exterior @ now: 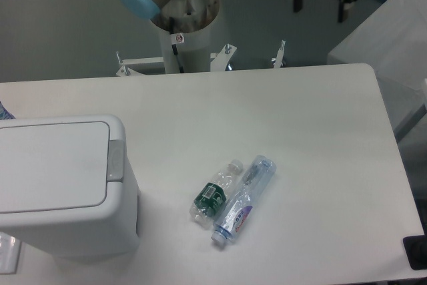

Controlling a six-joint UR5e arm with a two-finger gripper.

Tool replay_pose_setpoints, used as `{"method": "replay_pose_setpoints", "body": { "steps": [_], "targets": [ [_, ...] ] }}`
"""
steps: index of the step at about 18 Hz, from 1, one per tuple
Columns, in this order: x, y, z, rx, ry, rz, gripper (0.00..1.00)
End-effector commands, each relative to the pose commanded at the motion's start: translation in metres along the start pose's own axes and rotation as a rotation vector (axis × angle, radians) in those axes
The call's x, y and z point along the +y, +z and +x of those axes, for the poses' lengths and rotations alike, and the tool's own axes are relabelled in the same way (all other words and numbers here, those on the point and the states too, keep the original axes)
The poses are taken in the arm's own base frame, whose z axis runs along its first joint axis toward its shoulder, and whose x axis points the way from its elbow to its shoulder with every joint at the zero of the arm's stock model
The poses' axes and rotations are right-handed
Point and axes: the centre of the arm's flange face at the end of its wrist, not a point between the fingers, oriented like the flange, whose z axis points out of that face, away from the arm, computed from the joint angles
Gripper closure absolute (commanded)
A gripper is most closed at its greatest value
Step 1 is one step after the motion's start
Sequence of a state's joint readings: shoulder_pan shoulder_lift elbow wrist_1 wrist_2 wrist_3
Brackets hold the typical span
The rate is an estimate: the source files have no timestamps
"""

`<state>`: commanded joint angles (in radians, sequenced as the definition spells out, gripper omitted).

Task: Open the trash can
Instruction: 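Move the open gripper over the table toward the white trash can, then lower the gripper onto the lid edge of the white trash can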

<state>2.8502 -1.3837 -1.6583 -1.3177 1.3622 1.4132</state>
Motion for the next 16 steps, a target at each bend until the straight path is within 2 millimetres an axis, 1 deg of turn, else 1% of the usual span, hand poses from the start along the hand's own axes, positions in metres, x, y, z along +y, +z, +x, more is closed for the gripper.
{"method": "replay_pose_setpoints", "body": {
  "steps": [5, 7, 11, 13, 16],
  "targets": [
    [-0.034, 0.0, 0.012, 0.012, -0.154, 0.069, 0.0],
    [-0.057, 0.002, 0.017, 0.012, -0.229, 0.124, 0.0],
    [-0.1, 0.012, 0.028, 0.012, -0.438, 0.197, 0.0],
    [-0.121, 0.018, 0.035, 0.038, -0.492, 0.206, 0.0],
    [-0.146, 0.026, 0.051, 0.09, -0.611, 0.209, 0.0]
  ]
}}
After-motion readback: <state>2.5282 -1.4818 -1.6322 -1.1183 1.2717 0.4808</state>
